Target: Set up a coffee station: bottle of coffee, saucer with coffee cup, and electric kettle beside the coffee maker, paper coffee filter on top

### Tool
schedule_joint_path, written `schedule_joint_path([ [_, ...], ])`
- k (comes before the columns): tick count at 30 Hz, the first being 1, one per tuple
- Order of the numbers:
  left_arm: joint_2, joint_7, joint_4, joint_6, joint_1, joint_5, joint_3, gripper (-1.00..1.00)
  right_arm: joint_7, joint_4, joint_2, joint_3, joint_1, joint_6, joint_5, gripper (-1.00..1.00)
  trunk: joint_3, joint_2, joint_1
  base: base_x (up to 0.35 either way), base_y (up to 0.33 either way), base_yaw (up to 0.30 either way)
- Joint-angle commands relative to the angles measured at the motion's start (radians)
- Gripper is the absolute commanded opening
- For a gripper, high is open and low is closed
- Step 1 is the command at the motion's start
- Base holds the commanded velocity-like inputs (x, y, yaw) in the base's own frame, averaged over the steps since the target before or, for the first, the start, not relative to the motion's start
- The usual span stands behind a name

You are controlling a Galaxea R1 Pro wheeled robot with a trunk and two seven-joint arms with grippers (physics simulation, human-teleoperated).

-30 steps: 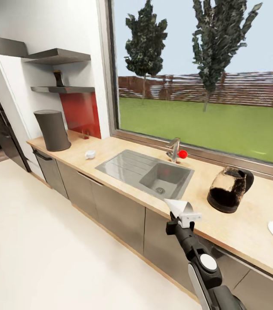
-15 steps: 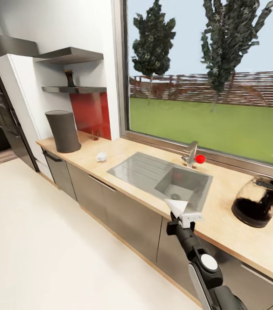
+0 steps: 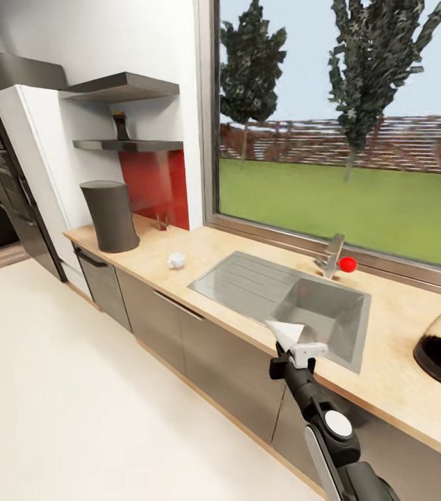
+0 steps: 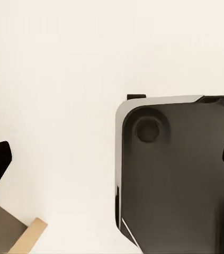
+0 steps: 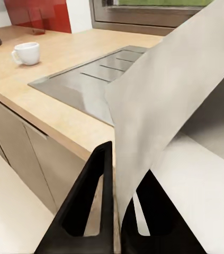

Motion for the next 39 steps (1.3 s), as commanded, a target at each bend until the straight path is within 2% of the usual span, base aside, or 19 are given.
schedule_joint_path([
  [1, 0.0, 0.002, 0.001, -0.003, -0.001, 0.0, -0.001, 1.0, 0.0, -0.001, 0.0, 0.0, -0.001, 0.006, -0.004, -1.0, -0.002, -0.002, 0.001, 0.184, 0.269, 0.0],
  [9, 0.001, 0.003, 0.001, -0.003, -0.001, 0.0, -0.001, 1.0, -0.002, -0.002, 0.001, -0.001, -0.001, 0.006, -0.004, -1.0, -0.002, -0.002, 0.001, 0.183, 0.27, 0.024],
  [23, 0.003, 0.003, 0.001, -0.002, -0.001, 0.0, -0.001, 1.0, 0.0, -0.001, 0.001, -0.001, -0.001, 0.006, -0.004, -1.0, -0.002, -0.002, 0.001, 0.183, 0.27, 0.245],
  [31, 0.005, 0.003, 0.001, 0.002, -0.001, 0.0, -0.002, 1.0, -0.005, 0.006, -0.002, -0.004, -0.006, 0.011, -0.001, -1.0, -0.002, -0.002, 0.001, 0.238, 0.252, 0.044],
  [32, 0.006, 0.003, 0.001, 0.002, -0.001, 0.0, -0.002, 1.0, -0.006, 0.006, -0.002, -0.004, -0.021, 0.012, -0.001, -1.0, -0.002, -0.002, 0.001, 0.265, 0.244, 0.004],
  [33, 0.007, 0.004, 0.001, 0.003, -0.001, 0.0, -0.002, 1.0, -0.007, 0.008, -0.002, -0.004, -0.1, 0.017, 0.0, -1.0, -0.002, -0.002, 0.001, 0.267, 0.243, 0.002],
  [35, 0.007, 0.004, 0.001, 0.003, -0.001, 0.0, -0.001, 1.0, -0.008, 0.014, -0.002, -0.004, -0.206, 0.035, 0.001, -1.0, -0.002, -0.002, 0.001, 0.268, 0.243, 0.001],
  [36, 0.008, 0.004, 0.001, 0.003, -0.002, 0.0, -0.001, 1.0, -0.008, 0.018, -0.001, -0.004, -0.269, 0.069, 0.002, -1.0, -0.002, -0.002, 0.001, 0.269, 0.242, 0.0],
  [37, 0.008, 0.004, 0.001, 0.004, -0.001, 0.0, -0.001, 1.0, -0.008, 0.021, -0.001, -0.004, -0.331, 0.151, 0.002, -1.0, -0.002, -0.002, 0.001, 0.275, 0.236, 0.0],
  [39, 0.008, 0.004, 0.001, 0.004, -0.001, 0.0, -0.001, 1.0, -0.008, 0.024, 0.0, -0.004, -0.398, 0.242, 0.002, -1.0, -0.002, -0.002, 0.001, 0.282, 0.217, 0.0],
])
